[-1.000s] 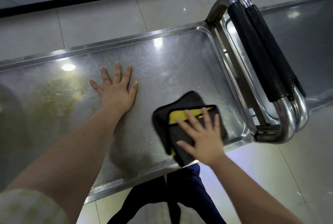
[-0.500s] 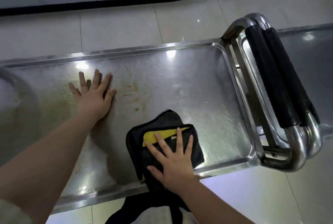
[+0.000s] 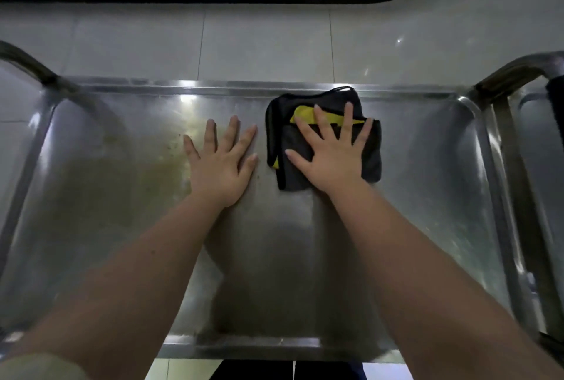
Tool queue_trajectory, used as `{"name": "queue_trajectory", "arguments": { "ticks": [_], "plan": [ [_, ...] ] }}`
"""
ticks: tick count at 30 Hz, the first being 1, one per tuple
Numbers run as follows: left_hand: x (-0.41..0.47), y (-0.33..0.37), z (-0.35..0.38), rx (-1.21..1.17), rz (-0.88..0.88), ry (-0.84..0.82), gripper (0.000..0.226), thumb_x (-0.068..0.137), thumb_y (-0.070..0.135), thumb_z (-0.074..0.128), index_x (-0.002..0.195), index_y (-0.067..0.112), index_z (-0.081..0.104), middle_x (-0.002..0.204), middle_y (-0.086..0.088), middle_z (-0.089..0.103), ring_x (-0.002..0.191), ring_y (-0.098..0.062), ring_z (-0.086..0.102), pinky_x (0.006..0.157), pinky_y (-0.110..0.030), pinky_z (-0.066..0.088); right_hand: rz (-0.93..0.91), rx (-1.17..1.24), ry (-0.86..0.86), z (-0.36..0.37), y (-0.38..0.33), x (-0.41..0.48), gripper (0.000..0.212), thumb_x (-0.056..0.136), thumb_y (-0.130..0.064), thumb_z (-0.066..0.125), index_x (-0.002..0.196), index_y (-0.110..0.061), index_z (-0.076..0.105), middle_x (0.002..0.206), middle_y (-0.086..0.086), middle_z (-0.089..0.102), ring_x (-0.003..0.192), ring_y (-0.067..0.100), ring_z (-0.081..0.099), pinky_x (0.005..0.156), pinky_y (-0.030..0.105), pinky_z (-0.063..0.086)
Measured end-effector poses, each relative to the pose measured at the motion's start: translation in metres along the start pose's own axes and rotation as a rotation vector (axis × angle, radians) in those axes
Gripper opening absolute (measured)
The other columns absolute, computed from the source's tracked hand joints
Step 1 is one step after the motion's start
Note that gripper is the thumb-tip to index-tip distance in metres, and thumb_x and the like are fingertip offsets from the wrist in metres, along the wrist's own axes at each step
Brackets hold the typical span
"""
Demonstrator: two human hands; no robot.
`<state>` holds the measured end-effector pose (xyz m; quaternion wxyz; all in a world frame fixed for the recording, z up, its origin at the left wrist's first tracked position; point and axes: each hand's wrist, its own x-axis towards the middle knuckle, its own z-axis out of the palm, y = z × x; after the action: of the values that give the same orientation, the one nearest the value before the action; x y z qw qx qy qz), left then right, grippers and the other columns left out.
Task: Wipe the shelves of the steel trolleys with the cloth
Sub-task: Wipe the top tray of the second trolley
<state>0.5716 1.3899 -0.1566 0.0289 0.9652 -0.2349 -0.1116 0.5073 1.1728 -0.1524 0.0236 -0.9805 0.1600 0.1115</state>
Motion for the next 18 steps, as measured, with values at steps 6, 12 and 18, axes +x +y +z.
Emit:
{"name": "queue_trajectory", "arguments": {
  "ticks": [6, 12, 18],
  "plan": [
    [0.003, 0.001, 0.002, -0.015, -0.019, -0.021, 0.057, 0.097, 0.063, 0.009, 0.151, 0.053, -0.005, 0.164, 0.014, -0.01, 0.15, -0.028, -0.015, 0.112, -0.068, -0.009, -0.09, 0.072, 0.048, 0.021, 0.003, -0.108, 0.071, 0.088, -0.077, 0.023, 0.152, -0.048, 0.016, 0.164, -0.008, 0.011, 0.147, 0.047, -0.002, 0.111, 0.072, 0.0],
    [0.002, 0.001, 0.003, -0.033, -0.009, -0.014, 0.057, 0.096, 0.065, 0.008, 0.151, 0.053, -0.006, 0.164, 0.012, -0.009, 0.149, -0.029, -0.017, 0.112, -0.068, -0.01, -0.252, 0.115, 0.007, 0.045, -0.001, -0.227, 0.072, 0.085, -0.075, 0.041, 0.15, -0.046, 0.027, 0.162, -0.005, 0.021, 0.145, 0.051, 0.01, 0.105, 0.078, 0.013],
    [0.002, 0.001, 0.002, -0.014, -0.009, -0.007, 0.06, 0.093, 0.066, 0.001, 0.151, 0.052, -0.007, 0.164, 0.013, -0.01, 0.149, -0.028, -0.016, 0.112, -0.068, -0.01, -0.041, 0.088, 0.047, 0.01, -0.004, -0.047, 0.072, 0.084, -0.08, 0.009, 0.151, -0.053, 0.004, 0.164, -0.012, -0.001, 0.146, 0.046, -0.012, 0.109, 0.07, -0.011]
  ]
}}
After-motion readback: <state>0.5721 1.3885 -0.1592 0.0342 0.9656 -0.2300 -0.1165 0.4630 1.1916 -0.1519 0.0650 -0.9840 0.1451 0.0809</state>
